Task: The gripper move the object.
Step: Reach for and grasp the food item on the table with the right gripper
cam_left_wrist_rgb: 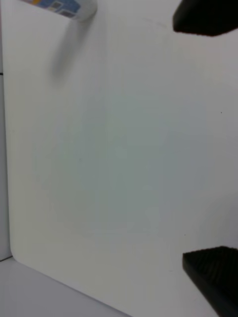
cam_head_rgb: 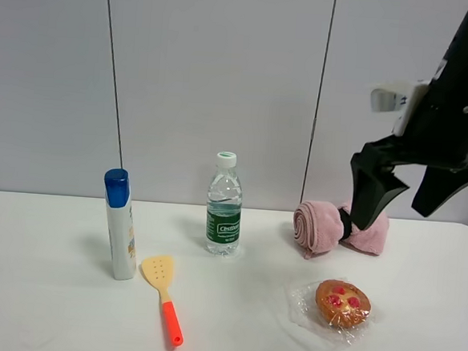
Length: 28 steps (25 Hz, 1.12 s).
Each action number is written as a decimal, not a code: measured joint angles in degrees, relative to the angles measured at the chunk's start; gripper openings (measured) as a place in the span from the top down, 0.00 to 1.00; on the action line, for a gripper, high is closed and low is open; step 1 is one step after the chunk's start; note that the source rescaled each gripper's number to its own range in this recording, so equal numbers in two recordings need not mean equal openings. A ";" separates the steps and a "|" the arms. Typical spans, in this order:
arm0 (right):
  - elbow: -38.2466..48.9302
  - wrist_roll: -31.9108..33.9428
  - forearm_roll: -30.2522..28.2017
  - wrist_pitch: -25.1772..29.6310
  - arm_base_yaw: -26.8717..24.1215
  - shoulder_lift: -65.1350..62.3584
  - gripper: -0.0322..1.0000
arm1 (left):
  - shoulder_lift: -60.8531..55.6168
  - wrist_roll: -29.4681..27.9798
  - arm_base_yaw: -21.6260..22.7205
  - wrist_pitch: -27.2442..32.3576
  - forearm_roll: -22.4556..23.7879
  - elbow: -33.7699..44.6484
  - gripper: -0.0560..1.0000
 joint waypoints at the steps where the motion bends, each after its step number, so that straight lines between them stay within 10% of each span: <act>1: -0.01 0.41 -0.14 -1.27 0.23 1.50 0.00 | 0.00 0.00 0.00 0.00 0.00 0.00 0.00; 28: -0.06 0.32 -3.89 -12.37 3.27 20.62 0.00 | 0.00 0.00 0.00 0.00 0.00 0.00 0.00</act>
